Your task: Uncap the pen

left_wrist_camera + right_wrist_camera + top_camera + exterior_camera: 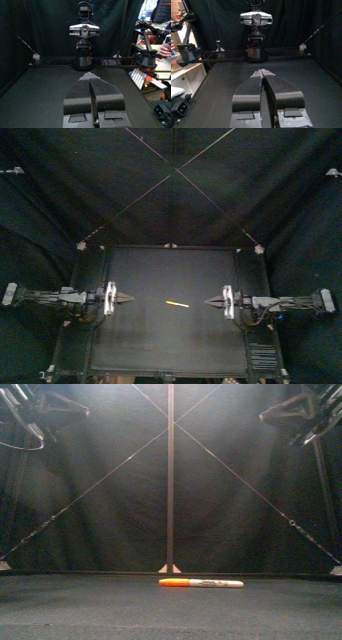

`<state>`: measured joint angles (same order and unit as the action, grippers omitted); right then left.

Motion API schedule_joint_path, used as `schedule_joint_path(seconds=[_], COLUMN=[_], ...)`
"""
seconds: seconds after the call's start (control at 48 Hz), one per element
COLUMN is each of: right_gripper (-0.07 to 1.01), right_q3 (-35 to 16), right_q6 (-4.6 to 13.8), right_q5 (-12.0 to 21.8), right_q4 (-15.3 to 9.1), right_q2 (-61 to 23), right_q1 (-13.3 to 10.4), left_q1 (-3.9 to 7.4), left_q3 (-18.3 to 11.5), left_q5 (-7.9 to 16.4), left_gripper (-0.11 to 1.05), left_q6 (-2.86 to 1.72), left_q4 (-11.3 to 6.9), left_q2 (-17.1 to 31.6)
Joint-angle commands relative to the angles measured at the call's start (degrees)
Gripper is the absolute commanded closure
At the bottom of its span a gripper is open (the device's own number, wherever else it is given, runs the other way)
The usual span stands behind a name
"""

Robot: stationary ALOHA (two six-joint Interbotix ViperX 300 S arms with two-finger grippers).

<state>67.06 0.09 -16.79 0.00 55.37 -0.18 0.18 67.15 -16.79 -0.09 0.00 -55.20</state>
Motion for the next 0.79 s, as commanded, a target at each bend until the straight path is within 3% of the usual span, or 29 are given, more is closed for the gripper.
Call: schedule_joint_path(seconds=[0.021,0.208,0.292,0.333,0.479,0.646,0.729,0.792], right_gripper=[0.96,0.89,0.84,0.79,0.56,0.22,0.11,0.09], right_q3=[-0.09,-2.20,-3.08,-3.69,-5.27,-8.00,-9.49,-10.37], right_q6=[0.35,0.97,1.05,1.05,0.79,0.79,0.18,0.00], right_q5=[-0.62,-1.32,-1.23,-1.05,-0.35,0.18,0.70,1.41], right_q4=[0.00,0.79,2.55,4.57,8.96,9.23,9.05,8.53], right_q2=[-2.46,-12.39,-17.84,-21.36,-30.06,-39.37,-42.89,-45.26], right_q1=[0.00,-0.26,-1.67,-2.72,-4.13,-4.22,-4.31,-4.31], left_q1=[0.18,0.18,0.44,0.53,1.67,2.81,3.34,3.52], left_q3=[0.53,0.00,-0.35,-0.62,-1.85,-3.69,-4.48,-4.92], left_q5=[-0.88,-1.67,-2.55,-3.16,-4.92,-5.45,-5.54,-5.54], left_gripper=[1.01,0.90,0.87,0.86,0.75,0.55,0.41,0.31], left_q6=[0.35,0.35,0.35,0.35,0.26,0.35,0.35,0.35], left_q4=[0.09,0.09,0.09,0.09,-0.09,0.09,0.09,0.09], left_q2=[2.29,7.21,10.37,11.95,17.84,22.50,24.43,25.66])
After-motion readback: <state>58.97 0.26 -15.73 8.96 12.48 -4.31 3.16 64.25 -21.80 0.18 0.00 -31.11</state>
